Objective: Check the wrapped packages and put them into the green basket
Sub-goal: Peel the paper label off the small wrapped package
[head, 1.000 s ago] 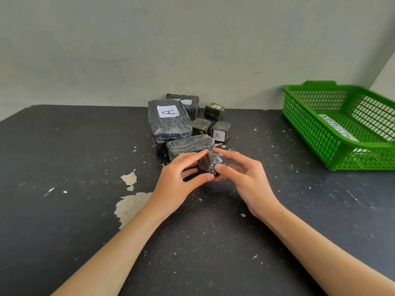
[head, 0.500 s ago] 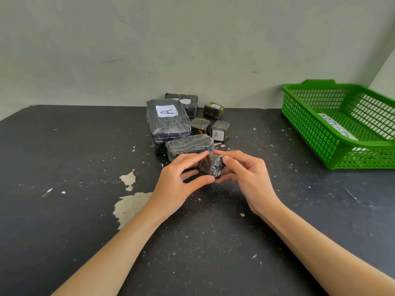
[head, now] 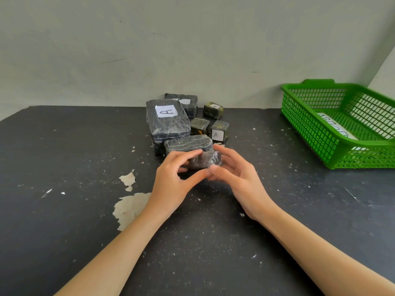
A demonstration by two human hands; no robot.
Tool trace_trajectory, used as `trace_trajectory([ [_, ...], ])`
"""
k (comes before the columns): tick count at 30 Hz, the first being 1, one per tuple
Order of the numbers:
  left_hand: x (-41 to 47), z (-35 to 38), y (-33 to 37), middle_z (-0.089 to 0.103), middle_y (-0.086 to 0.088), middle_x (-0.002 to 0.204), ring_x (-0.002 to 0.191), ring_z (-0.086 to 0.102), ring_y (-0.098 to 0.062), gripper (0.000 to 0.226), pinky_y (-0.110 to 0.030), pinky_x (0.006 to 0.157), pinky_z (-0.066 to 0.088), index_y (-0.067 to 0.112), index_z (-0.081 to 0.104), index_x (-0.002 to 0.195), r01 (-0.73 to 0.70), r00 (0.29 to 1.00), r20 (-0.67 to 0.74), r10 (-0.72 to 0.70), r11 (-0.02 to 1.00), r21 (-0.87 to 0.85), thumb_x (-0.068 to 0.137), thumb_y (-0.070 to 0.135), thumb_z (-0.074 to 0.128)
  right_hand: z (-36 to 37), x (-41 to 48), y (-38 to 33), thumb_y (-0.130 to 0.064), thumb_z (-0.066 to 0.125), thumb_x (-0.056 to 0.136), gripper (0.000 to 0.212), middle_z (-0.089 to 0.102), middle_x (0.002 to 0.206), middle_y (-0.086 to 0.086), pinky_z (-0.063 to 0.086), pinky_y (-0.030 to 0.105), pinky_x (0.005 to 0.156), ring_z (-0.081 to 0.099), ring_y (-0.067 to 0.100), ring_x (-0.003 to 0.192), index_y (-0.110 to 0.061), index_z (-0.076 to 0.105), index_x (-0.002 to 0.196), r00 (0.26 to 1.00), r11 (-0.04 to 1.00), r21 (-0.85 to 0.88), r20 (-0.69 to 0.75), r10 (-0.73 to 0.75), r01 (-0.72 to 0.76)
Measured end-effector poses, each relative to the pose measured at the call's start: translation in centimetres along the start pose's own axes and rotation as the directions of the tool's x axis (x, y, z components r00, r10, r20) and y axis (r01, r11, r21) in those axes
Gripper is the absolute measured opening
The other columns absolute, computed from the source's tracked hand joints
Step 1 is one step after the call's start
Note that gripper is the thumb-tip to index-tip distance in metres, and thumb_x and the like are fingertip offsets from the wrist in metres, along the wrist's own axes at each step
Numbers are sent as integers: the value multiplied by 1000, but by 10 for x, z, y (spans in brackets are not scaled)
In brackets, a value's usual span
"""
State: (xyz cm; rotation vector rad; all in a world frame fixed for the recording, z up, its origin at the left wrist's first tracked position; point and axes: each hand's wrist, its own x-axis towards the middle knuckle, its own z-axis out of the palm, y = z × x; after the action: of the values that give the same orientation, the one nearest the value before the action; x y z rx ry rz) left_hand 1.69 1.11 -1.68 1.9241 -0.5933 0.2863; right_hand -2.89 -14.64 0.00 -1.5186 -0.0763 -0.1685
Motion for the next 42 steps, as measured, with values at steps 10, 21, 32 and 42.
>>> trace_trajectory([
  [10,-3,7,14,52,5,110,103,55,-1,38,-10,85,44,20,54,127,-132,991,-28,131,990,-39,89,17,57,-12,12,-1,-5,43,96,28,70,100,13,54,25,69,64,17,77,-9,62,117,962,921,342,-132,241,-184],
  [21,-6,5,23,63,7,107,82,63,-4,35,-15,74,50,18,65,115,90,992,-54,-110,954,-287,81,13,71,-9,10,-3,-16,48,94,21,74,96,7,56,24,78,70,16,86,-12,64,107,970,940,242,91,223,-239],
  [32,-7,10,25,58,2,94,76,59,1,19,-11,68,47,14,64,98,31,985,-166,-57,987,-155,82,7,69,-8,10,-1,-16,49,94,30,71,104,9,53,23,67,68,13,85,-7,59,120,968,957,175,141,207,-230],
  [42,-5,6,22,58,8,95,85,58,-1,19,-15,78,49,14,64,107,22,995,-94,-41,981,-190,91,10,57,-9,10,0,-18,52,90,31,70,108,12,54,23,68,67,23,95,-8,59,118,973,957,196,137,189,-213],
])
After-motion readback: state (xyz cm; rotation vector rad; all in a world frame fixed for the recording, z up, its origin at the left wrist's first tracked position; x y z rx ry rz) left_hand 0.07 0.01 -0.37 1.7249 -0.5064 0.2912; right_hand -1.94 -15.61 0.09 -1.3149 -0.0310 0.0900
